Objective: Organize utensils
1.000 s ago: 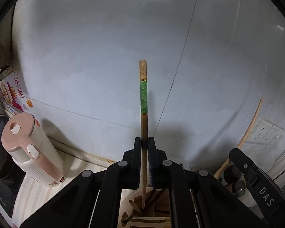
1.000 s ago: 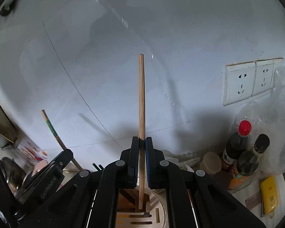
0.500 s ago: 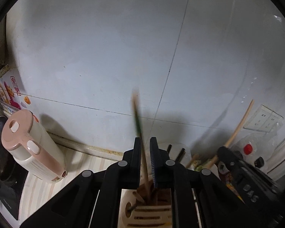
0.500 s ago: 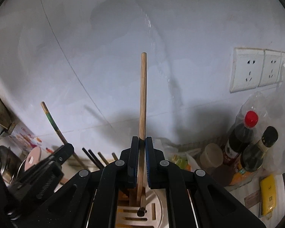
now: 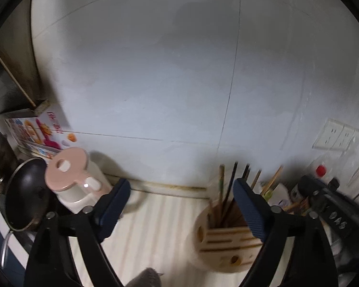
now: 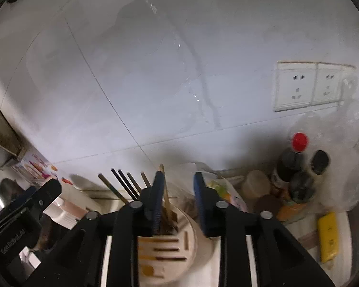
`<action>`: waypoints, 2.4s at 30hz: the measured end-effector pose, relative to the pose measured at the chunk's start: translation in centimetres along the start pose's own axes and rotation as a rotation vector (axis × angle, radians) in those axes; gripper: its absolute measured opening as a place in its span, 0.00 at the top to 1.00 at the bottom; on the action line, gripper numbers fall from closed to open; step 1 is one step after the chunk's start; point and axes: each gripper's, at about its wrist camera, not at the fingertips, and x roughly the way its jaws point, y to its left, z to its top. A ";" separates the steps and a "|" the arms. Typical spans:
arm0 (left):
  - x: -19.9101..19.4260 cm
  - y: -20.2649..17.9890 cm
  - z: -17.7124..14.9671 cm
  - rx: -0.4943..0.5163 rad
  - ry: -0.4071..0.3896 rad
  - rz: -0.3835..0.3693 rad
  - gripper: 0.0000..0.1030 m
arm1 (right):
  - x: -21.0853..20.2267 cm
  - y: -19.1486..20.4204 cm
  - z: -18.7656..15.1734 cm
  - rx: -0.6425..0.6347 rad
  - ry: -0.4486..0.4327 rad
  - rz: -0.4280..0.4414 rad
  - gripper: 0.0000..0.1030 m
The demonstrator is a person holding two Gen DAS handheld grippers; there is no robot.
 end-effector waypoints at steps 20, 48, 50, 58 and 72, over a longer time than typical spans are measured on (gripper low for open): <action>-1.7 0.0 -7.6 -0.003 0.074 0.100 0.00 | -3.1 -0.7 -7.6 -0.196 0.051 -0.229 0.02; -27.3 4.2 -18.6 0.040 -0.038 -0.030 0.00 | -33.5 4.5 -21.9 -0.126 -0.178 -0.304 0.00; -28.5 4.3 -19.2 0.044 -0.047 -0.032 0.00 | -35.0 5.0 -22.9 -0.136 -0.183 -0.310 0.00; -30.8 4.3 -20.5 0.027 -0.069 -0.021 0.00 | -38.4 5.2 -24.0 -0.138 -0.216 -0.293 0.00; -31.4 4.3 -20.6 0.025 -0.072 0.018 0.00 | -38.6 4.9 -23.8 -0.151 -0.205 -0.273 0.00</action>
